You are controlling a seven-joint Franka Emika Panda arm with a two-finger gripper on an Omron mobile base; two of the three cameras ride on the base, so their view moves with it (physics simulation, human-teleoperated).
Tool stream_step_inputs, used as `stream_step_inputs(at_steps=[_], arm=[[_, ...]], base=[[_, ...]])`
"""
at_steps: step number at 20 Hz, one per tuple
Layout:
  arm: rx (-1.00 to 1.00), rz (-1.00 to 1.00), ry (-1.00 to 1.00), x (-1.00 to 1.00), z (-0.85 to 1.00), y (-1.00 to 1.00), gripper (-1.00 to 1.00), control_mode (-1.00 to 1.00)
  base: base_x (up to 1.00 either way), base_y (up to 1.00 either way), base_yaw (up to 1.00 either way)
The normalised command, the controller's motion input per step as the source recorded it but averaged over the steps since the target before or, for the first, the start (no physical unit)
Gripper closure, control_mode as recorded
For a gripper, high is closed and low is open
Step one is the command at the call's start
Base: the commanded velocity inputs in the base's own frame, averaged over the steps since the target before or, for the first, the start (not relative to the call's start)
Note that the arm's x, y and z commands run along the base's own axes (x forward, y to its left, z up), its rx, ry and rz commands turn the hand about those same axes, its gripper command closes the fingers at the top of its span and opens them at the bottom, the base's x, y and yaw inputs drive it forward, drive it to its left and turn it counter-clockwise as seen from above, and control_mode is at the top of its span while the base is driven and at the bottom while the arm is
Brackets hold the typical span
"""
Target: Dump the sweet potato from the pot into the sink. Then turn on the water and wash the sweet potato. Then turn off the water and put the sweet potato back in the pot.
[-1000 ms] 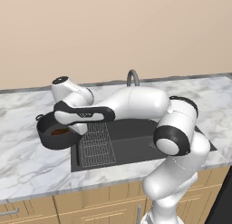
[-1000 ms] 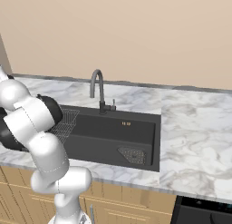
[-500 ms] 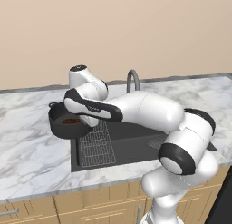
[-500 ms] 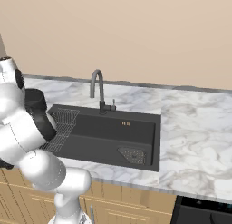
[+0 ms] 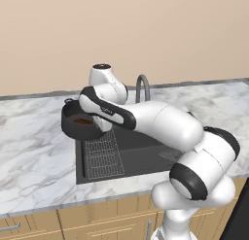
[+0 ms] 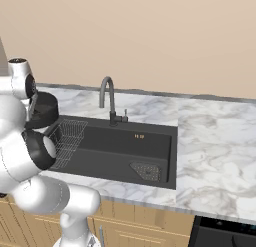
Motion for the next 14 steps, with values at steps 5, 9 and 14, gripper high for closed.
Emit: stream_step_inputs(at_steps=[5,9,14], arm=[[0.11,-0.1,0.0,0.15,0.12,-0.1,1.0,-1.0],[0.13,-0.08,0.0,0.31,0.08,-0.11,1.0,-1.0],[0.13,-0.08,0.0,0.44,0.07,-0.13,1.0,-1.0]], base=[[0.0,0.0,0.0],[0.0,0.0,0.0],[0.0,0.0,0.0]])
